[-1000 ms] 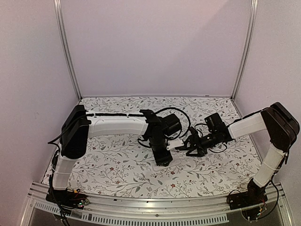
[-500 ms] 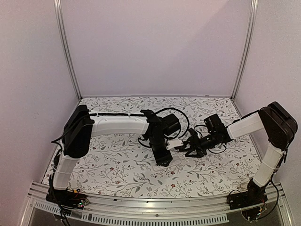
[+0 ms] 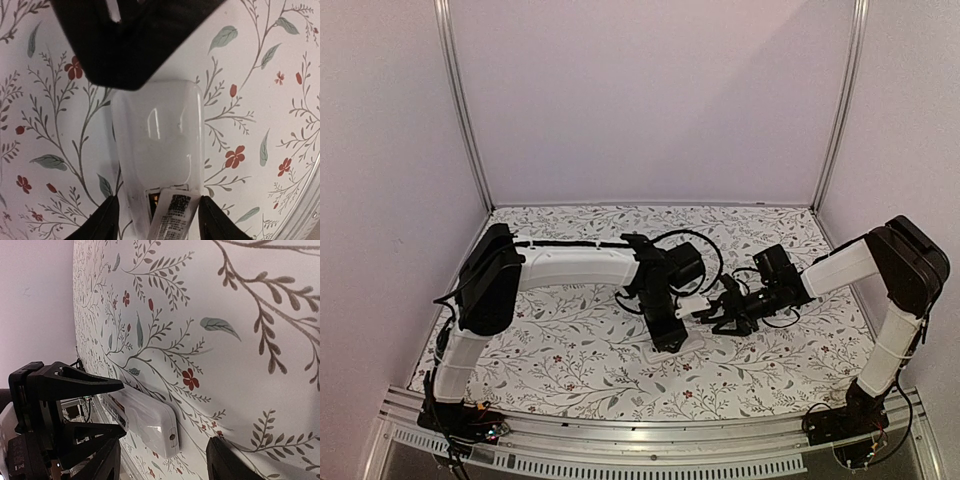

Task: Load the batteries into the remote control
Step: Adjust the battery cover of the remote control without the battery cover.

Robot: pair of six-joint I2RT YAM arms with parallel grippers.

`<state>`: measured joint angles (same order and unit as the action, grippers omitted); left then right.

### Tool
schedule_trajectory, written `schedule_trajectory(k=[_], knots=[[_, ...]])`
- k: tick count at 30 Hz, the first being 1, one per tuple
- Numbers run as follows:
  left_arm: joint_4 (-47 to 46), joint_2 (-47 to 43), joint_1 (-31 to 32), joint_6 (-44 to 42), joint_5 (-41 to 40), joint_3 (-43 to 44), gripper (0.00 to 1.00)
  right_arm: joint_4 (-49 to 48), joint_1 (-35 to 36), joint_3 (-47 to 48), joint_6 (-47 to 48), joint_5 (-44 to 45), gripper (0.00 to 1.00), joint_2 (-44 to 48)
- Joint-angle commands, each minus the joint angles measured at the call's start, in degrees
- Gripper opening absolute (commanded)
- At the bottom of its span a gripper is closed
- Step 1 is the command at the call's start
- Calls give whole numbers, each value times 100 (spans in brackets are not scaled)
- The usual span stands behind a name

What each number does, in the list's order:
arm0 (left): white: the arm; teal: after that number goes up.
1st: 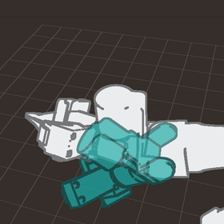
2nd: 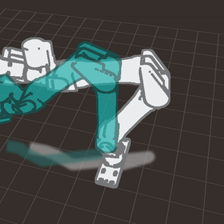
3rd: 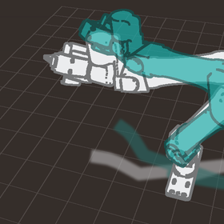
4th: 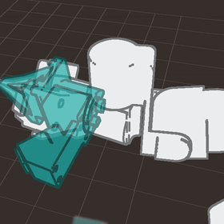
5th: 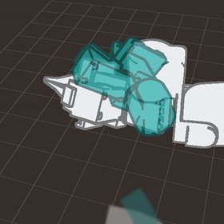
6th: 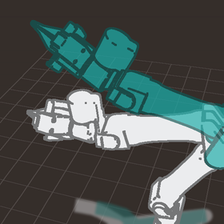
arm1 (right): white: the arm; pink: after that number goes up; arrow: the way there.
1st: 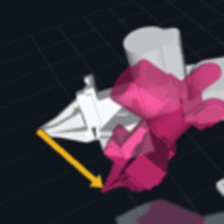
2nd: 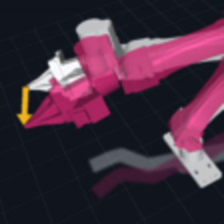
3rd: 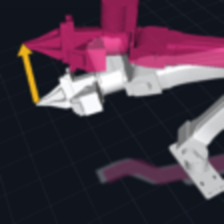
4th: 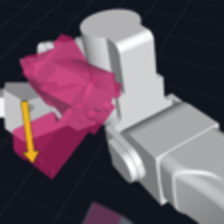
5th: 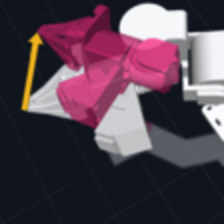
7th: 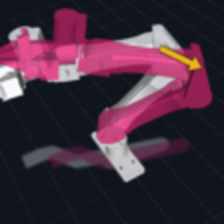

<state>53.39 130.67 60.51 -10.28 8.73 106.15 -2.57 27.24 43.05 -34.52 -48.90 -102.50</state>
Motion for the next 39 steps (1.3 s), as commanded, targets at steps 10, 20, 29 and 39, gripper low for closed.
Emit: schedule_trajectory(k=[10,20,29,39], knots=[[25,72,-220,93,305,140,45,-132,-16,-60,-50,-82,58,-148],[44,-178,-224,155,300,90,58,-165,-11,-51,-63,-102,57,-170],[-123,-987,-343,196,46,-637,62,-197,-1,-77,-98,-137,56,-149],[-1409,-2044,-496,46,408,-2354,58,-191,167,-84,-114,-172,55,-156]])
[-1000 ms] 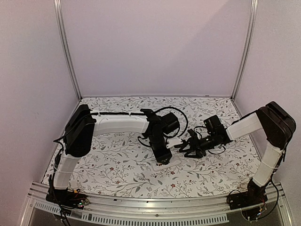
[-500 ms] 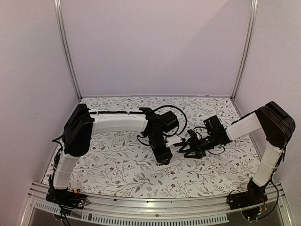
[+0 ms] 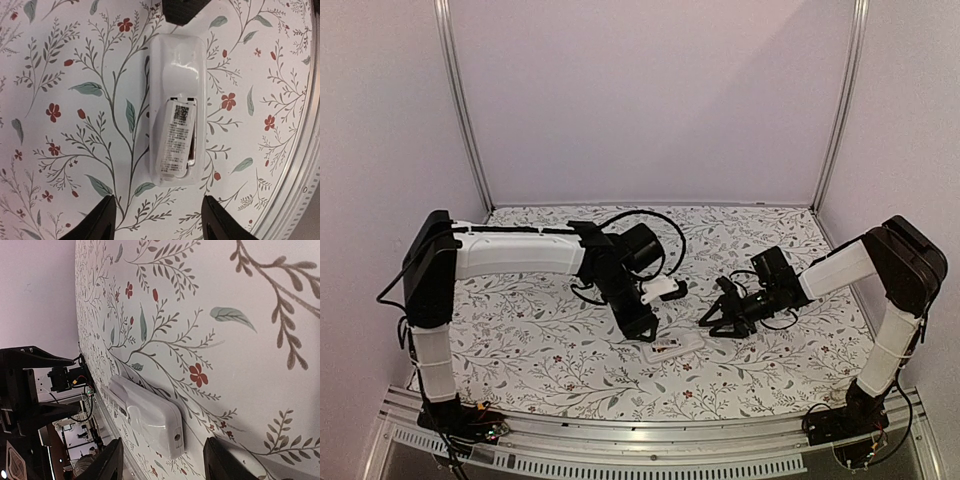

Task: Load the batteries into the remote control
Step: Adjust the battery cover of the remote control without the battery cover.

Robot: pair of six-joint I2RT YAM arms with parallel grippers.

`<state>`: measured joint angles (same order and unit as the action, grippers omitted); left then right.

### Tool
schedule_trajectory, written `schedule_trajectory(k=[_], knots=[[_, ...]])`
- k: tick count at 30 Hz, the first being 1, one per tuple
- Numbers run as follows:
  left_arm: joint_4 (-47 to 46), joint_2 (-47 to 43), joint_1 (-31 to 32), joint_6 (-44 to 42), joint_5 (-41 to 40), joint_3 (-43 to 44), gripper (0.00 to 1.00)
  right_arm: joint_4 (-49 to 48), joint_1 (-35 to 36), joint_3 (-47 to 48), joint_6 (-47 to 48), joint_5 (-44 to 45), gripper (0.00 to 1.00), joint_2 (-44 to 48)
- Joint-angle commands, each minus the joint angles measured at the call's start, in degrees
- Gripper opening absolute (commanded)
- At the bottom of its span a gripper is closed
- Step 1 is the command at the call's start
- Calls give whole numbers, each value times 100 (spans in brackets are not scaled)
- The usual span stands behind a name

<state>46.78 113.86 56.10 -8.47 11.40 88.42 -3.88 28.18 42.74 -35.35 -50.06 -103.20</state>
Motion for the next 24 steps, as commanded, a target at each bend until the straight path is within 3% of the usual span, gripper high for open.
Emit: schedule_trajectory(k=[1,6,11,19,24], knots=[[-983,-455,-55,-201,142,-742,57,-60,83,-47,-33,-67,54,-106],[-1696,-733,-84,-608,265,-1411,51,-61,123,-38,-25,-56,54,-162],[-2112,-882,-159,-967,632,-1808,50,-69,155,-25,-20,-65,54,-218],[-2442,-898,-147,-1186,815,-2028,67,-94,192,-14,-40,-82,53,-257],[-2571,-878,-99,-1155,718,-2121,68,-100,218,-20,-43,-83,53,-251]])
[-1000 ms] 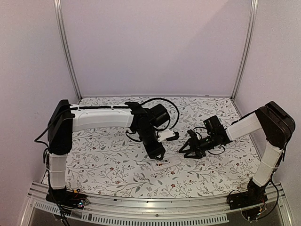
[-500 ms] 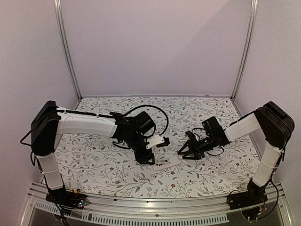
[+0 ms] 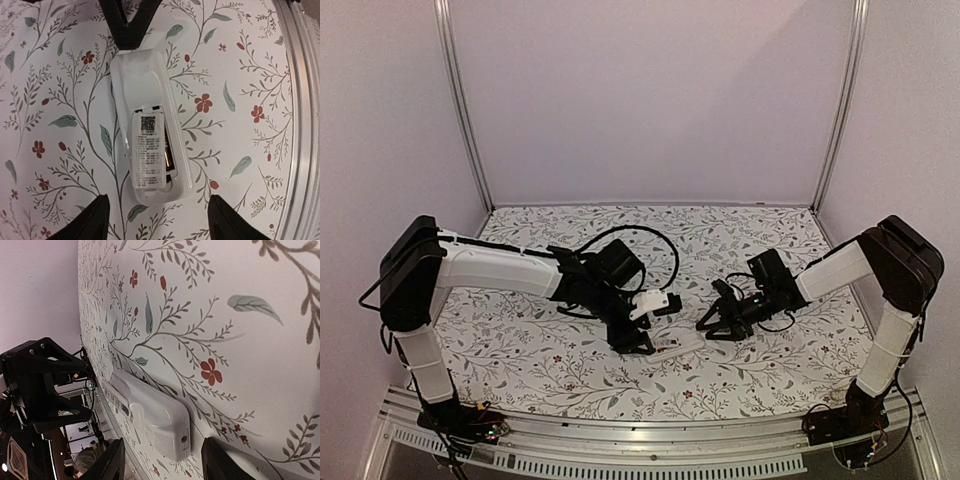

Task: Load the batteries into the remote control
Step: Adjust the battery cover of the remote control without the battery cover.

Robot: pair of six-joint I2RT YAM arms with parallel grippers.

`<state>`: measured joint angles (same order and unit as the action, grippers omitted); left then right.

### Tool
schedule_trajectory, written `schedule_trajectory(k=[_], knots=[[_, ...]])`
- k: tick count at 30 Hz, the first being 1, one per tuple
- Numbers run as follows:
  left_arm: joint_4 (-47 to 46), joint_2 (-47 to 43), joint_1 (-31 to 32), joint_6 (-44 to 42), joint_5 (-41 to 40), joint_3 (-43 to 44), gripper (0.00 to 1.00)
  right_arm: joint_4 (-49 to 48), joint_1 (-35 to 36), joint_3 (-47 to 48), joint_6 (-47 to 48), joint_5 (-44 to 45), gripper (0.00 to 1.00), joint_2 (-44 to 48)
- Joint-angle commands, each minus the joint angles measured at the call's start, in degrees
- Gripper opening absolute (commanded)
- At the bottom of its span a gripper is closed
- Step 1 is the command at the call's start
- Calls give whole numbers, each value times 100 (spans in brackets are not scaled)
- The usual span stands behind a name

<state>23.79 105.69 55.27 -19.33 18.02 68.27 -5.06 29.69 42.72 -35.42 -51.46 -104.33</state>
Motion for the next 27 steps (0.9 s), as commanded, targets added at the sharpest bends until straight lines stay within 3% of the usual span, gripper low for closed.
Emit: schedule_trajectory(k=[1,18,27], knots=[[-284,-60,-14,-74,26,-119,67,22,65,-18,-36,57,53,-143],[-193,253,-2,-81,96,-3,67,-21,122,0,-64,40,52,-210],[-56,305,41,-132,244,53,60,-40,133,0,-84,31,52,-228]])
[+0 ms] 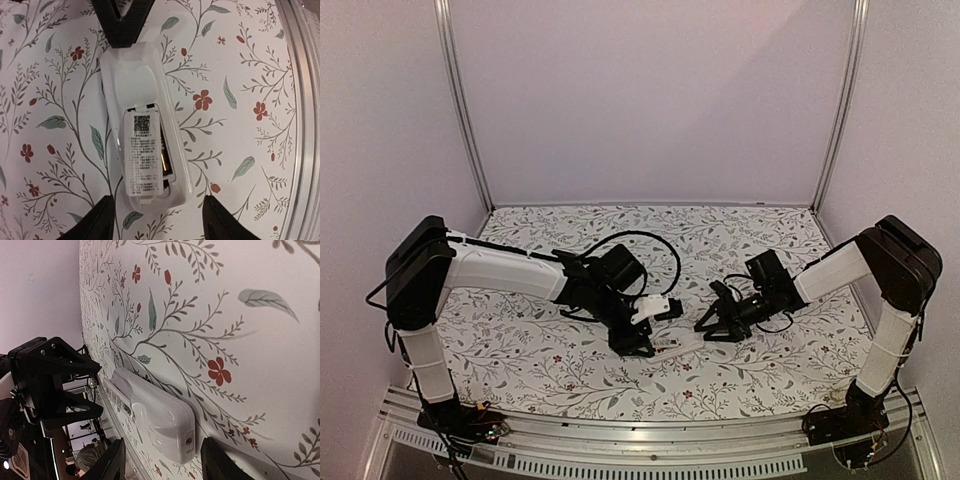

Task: Load the batteries into the remote control
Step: Adjust the battery cover of the remote control without the battery cover.

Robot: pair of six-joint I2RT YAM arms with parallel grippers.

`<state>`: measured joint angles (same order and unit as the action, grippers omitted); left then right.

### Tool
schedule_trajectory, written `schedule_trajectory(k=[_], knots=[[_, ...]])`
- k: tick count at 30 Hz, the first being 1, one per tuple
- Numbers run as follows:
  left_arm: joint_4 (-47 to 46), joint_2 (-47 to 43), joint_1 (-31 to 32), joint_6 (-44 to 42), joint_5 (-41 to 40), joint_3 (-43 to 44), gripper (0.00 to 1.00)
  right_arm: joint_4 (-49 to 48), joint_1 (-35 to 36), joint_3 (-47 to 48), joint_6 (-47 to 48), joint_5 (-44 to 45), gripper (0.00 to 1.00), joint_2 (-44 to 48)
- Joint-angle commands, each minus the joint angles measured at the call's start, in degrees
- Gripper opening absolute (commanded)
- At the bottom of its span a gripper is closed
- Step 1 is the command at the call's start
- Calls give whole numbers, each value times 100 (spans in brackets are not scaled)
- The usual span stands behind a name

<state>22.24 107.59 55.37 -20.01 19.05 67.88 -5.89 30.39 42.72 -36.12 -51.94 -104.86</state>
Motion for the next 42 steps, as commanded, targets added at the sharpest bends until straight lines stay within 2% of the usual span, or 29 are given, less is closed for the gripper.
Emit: schedule_trajectory(k=[1,12,23,28,34,38,42], knots=[[121,128,34,-74,158,110,60,44,62,0,-17,79,52,-182],[307,271,52,-96,318,217,49,31,59,0,-16,65,52,-170],[392,223,58,-90,390,239,42,29,63,8,-9,62,52,-175],[420,234,61,-63,292,273,43,21,62,8,-11,61,51,-184],[254,75,-7,155,26,267,52,20,55,1,-17,53,51,-176],[189,-42,-9,167,-192,244,52,14,63,-1,-13,59,51,-167],[70,-252,-8,-47,-303,41,47,11,63,1,-7,61,50,-175]])
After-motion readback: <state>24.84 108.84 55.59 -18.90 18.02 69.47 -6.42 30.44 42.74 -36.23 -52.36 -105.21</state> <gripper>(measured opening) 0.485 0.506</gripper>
